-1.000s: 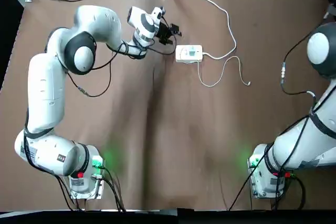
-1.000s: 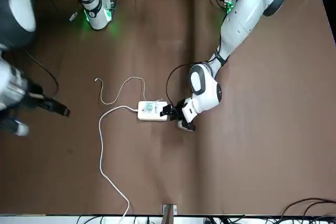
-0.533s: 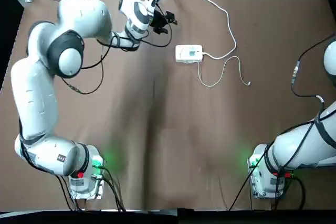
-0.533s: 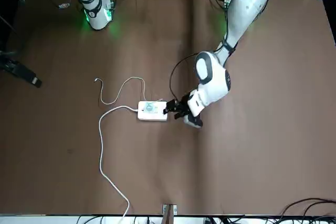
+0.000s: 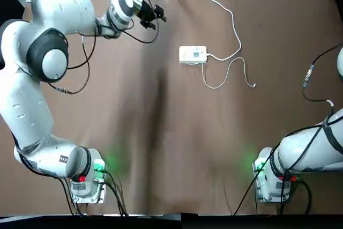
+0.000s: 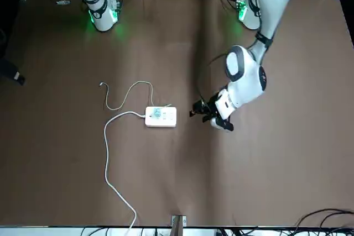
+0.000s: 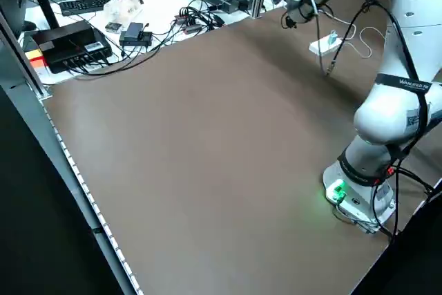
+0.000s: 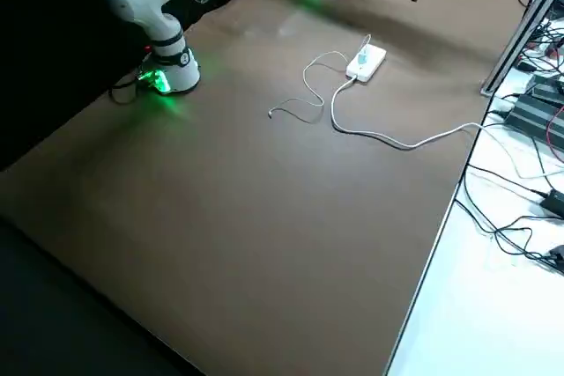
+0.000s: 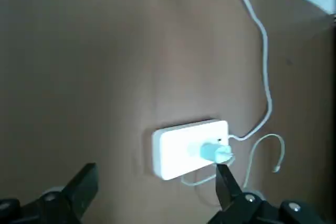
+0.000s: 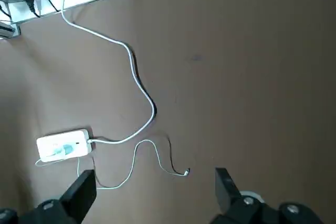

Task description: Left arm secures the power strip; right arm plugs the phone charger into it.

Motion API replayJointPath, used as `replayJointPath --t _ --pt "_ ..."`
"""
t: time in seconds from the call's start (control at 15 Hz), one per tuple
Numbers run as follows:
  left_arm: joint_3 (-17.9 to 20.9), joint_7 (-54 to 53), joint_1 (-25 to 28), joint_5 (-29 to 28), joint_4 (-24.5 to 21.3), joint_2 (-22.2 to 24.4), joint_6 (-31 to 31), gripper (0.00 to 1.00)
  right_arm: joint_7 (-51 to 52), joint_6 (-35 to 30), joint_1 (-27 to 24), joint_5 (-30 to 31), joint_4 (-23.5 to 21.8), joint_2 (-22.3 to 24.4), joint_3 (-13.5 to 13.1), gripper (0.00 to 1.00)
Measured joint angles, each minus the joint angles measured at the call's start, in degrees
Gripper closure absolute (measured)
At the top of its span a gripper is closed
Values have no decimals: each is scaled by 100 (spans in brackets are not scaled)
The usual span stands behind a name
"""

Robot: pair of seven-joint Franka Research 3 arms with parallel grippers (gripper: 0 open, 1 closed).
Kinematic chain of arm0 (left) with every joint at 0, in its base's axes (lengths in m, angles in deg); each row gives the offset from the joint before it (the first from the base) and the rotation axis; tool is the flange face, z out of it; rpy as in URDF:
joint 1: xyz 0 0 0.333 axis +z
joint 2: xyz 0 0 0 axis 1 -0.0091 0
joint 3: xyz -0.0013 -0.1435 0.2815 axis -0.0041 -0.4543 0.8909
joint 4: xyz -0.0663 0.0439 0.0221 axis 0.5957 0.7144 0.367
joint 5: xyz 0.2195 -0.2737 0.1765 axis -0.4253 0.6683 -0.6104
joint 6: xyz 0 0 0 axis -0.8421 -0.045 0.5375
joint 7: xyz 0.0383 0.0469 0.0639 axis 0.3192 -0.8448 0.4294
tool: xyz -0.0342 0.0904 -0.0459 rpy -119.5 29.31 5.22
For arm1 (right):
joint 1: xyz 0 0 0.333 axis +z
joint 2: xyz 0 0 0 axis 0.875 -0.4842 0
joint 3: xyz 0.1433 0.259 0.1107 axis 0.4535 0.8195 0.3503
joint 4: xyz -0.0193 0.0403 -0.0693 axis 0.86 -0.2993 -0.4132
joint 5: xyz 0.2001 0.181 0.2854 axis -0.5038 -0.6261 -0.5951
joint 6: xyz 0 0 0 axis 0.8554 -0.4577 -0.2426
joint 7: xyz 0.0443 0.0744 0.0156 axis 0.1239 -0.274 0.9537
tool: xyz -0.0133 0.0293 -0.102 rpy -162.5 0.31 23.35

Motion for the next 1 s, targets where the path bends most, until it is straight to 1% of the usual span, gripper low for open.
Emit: replayJointPath --t 0.13,0.2,0.33,0.47,0.67,0.73,0.87,1.0 --pt "6 598 242 -822 245 53 584 1 72 141 -2 22 -264 206 -4 0" --pt "8 804 348 -1123 378 85 879 1 115 208 -10 29 -372 275 -7 0" --pt "12 1007 517 -1497 555 165 1254 1 344 342 -34 35 -497 325 -14 0" --pt "20 1168 635 -1911 599 291 1509 1 542 409 -47 84 -565 325 -15 0" --pt "27 1490 800 -2746 693 522 1861 0 1090 555 -44 272 -715 305 7 0" --pt "32 1523 891 -3171 731 686 2113 1 1232 768 -13 287 -857 276 20 0" --pt "35 1556 956 -3608 734 828 2271 0 1259 1025 77 301 -1011 241 36 0" --pt "43 1595 1028 -3949 745 954 2371 0 1259 1087 143 320 -1090 216 65 0"
